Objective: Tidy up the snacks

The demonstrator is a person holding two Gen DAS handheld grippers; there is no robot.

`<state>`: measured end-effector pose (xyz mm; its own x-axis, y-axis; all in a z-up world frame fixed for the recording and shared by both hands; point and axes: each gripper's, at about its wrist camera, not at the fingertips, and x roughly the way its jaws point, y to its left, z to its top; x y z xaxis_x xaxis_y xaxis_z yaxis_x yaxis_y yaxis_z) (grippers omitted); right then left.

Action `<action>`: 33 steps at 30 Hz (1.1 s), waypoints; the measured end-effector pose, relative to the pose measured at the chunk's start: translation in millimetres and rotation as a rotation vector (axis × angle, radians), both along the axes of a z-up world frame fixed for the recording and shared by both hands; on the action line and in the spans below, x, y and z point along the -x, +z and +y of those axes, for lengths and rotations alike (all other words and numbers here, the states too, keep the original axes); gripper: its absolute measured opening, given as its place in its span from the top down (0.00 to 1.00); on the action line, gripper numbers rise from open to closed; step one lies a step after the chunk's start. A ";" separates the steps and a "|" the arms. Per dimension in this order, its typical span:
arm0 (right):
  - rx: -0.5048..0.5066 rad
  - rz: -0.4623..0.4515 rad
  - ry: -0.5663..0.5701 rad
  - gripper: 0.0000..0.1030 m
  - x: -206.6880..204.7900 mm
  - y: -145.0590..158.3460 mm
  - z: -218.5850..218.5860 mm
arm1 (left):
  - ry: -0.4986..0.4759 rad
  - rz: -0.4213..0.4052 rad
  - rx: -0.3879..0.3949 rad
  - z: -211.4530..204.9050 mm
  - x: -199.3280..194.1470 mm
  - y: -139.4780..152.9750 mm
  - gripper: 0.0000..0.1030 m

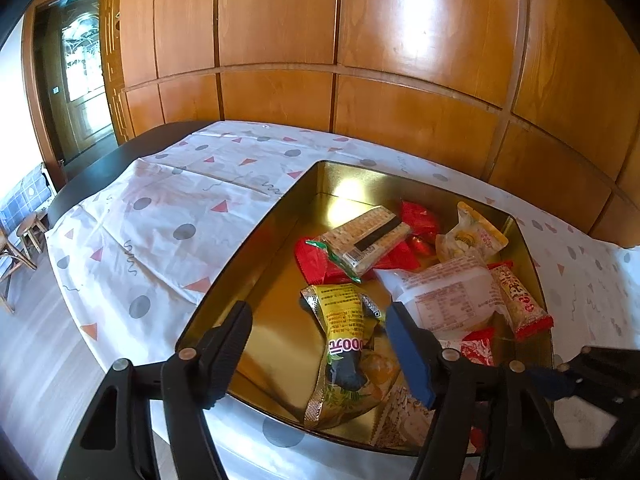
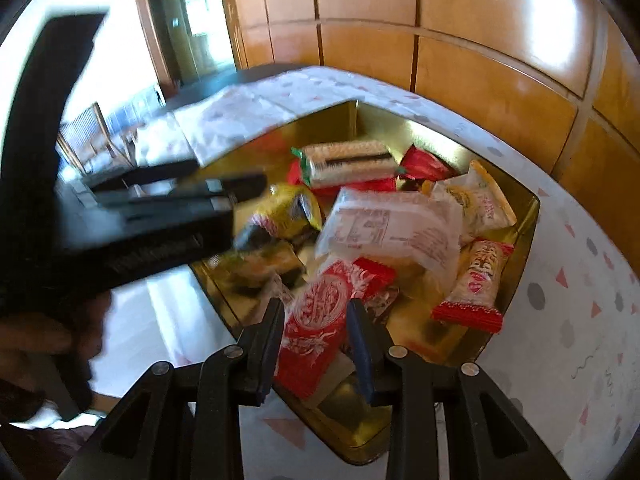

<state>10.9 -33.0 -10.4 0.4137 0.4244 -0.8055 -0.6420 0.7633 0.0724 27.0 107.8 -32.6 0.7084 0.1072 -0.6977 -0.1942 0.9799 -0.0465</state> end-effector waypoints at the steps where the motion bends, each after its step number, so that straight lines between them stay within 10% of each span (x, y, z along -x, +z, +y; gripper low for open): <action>1: 0.014 -0.013 -0.005 0.69 0.9 -0.7 -0.3 | -0.001 -0.003 -0.004 0.0 0.7 1.1 0.31; 16: 0.011 0.030 -0.114 0.76 -8.8 -14.1 -19.3 | -0.037 -0.020 -0.035 -14.5 8.6 9.2 0.18; 33: -0.105 -0.119 -0.422 0.69 20.1 20.0 -64.4 | -0.048 -0.089 -0.045 -32.3 33.3 20.6 0.00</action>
